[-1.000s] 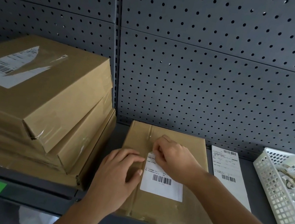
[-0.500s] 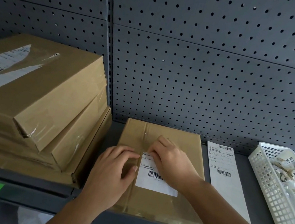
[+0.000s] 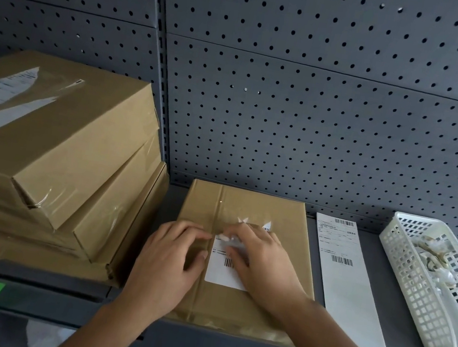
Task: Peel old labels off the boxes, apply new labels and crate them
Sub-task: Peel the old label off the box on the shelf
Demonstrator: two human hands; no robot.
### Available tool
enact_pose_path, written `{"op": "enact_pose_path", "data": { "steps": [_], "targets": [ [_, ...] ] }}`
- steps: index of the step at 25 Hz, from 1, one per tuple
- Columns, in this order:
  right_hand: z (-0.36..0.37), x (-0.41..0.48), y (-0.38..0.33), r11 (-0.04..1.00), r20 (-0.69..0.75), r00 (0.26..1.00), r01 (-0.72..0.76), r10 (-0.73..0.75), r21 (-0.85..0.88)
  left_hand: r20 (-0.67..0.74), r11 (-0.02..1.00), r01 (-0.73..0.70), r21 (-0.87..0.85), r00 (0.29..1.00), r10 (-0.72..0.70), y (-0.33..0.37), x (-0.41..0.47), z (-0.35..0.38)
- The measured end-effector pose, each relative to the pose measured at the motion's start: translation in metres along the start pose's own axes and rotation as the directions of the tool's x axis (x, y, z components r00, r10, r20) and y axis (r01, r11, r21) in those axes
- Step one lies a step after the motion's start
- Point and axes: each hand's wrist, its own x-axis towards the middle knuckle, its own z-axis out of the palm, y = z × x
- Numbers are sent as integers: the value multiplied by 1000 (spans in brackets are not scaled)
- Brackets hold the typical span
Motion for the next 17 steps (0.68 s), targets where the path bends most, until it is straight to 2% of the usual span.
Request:
{"op": "enact_pose_path", "data": {
  "steps": [4,7,11,15,17],
  "targets": [
    [-8,-2,2,943,23,984,-174,175,284,-1,1000,4,-6,1000,-4,0,0,1],
    [-12,-14,1,919,29,988,-149,149,366,-8,1000,-3,-5,1000,3,1,0,0],
    [-14,-13,1,943,-39,996,-64,81,327,-9,1000,-9,-1,1000,9,1,0,1],
    [-5,0,1,971,88,995,-75,57,226,-5,1000,-5,1,1000,5,1,0,1],
    [2,3,3,988,46,999,5,-12,152,2,1000,3,-2,1000,-3,1,0,1]
  ]
}}
